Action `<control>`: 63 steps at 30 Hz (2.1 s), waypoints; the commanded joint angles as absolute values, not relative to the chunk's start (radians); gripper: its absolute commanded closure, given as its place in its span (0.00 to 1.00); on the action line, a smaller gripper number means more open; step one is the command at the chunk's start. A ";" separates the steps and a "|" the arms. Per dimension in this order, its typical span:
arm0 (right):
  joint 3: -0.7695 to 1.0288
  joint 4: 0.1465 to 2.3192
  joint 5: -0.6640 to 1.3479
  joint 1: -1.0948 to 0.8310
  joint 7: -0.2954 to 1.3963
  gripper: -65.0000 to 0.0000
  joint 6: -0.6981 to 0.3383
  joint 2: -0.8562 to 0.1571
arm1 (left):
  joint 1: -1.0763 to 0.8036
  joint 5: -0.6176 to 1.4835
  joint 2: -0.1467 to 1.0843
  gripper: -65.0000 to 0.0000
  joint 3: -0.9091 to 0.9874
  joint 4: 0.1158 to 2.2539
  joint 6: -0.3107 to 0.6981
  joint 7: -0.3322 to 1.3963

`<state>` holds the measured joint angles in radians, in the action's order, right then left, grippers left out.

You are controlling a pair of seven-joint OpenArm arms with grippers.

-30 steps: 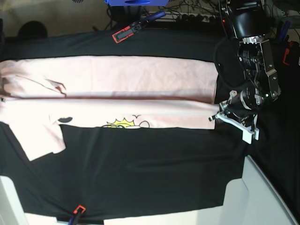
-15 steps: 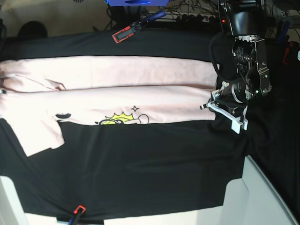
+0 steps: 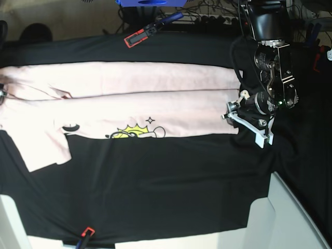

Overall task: Fold the T-shirt properly
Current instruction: 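Open the left gripper and lift it off the pink shirt, then lower the right gripper onto the strip's end near the sleeve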

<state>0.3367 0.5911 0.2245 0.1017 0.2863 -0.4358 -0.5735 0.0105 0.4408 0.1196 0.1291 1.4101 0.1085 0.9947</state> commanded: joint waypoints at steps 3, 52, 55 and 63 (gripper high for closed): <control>0.344 0.605 0.231 0.099 0.271 0.42 -0.435 -0.604 | 0.016 0.446 0.128 0.20 0.139 1.445 0.113 0.984; -0.309 0.814 0.226 0.473 0.495 0.33 -0.435 -0.466 | 0.042 0.444 0.133 0.14 0.371 1.592 0.113 1.070; -0.311 0.811 0.226 0.481 0.495 0.32 -0.435 -0.455 | 0.042 0.443 0.133 0.14 0.371 1.592 0.113 1.070; -0.311 0.704 0.226 0.516 0.467 0.32 -0.435 -0.421 | 0.039 0.444 0.133 0.14 0.371 1.593 0.113 1.070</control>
